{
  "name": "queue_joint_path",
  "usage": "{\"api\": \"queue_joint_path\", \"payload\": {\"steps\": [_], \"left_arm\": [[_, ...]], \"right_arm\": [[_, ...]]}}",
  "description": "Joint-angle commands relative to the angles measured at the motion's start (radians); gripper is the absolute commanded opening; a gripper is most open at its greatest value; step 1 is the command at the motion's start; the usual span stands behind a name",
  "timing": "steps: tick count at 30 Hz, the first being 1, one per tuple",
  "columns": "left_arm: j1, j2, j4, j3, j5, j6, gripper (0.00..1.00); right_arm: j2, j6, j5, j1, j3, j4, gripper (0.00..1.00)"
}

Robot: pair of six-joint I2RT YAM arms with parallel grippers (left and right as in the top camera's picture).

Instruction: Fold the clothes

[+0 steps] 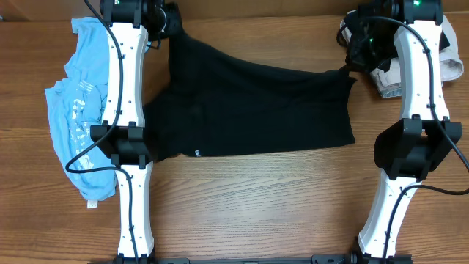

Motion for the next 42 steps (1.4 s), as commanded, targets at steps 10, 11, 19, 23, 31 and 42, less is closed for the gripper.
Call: {"api": "queue_joint_path", "payload": {"steps": [10,11,19,23,31,42], "left_arm": [[-0.03,-0.014,-0.286,0.104,0.051,0.132,0.04],[-0.035,-0.014,-0.286,0.102,0.051,0.137,0.04],[-0.094,-0.055,-0.286,-0.089,0.004,0.18,0.04],[-0.101,-0.152,-0.286,-0.289,-0.083,0.179,0.04],[-0.103,-0.3,-0.286,-0.634,-0.154,0.164,0.04],[-0.102,-0.299,-0.19,-1.096,-0.236,0.115,0.04]], "right_arm": [[-0.133,-0.019,-0.008,-0.005,0.013,-0.092,0.04],[-0.133,-0.019,-0.008,-0.005,0.01,-0.092,0.04],[-0.133,-0.016,-0.009,-0.005,-0.103,-0.092,0.04],[-0.133,-0.02,-0.007,-0.005,-0.141,-0.092,0.04],[-0.133,-0.019,0.017,-0.005,-0.246,-0.082,0.04],[-0.133,-0.018,0.021,-0.049,-0.534,0.071,0.04]]}}
